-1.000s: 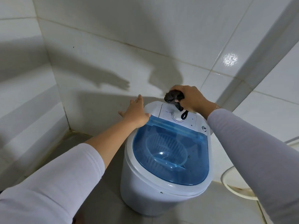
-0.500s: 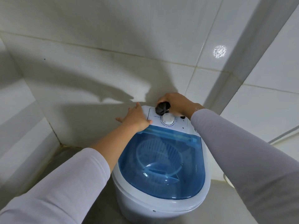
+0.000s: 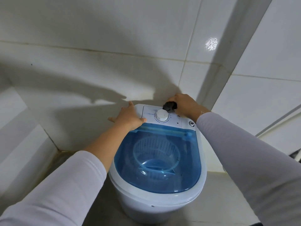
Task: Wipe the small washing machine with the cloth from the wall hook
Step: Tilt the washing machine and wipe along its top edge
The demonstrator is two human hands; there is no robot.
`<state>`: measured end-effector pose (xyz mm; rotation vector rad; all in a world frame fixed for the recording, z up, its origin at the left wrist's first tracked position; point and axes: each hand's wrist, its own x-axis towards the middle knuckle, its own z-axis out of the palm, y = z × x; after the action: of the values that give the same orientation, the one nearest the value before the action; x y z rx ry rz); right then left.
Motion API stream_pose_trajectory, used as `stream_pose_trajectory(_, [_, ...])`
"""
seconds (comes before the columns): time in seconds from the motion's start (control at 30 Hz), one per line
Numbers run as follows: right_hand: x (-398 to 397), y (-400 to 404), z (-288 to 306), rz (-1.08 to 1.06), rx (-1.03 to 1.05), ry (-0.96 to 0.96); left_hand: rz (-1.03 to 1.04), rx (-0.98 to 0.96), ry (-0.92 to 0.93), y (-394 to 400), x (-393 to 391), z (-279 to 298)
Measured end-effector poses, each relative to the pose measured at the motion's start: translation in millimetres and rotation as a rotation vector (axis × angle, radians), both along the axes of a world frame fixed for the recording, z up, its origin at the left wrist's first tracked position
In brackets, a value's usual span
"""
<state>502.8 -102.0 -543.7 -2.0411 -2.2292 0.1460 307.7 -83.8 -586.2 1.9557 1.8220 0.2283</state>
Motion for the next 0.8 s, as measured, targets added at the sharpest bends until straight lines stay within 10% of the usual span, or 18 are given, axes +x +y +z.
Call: stream_pose_trajectory(0.8, [-15,-48,10,-0.089,-0.253,-0.051,0.010,-0.010,-0.079,4,-2,-5])
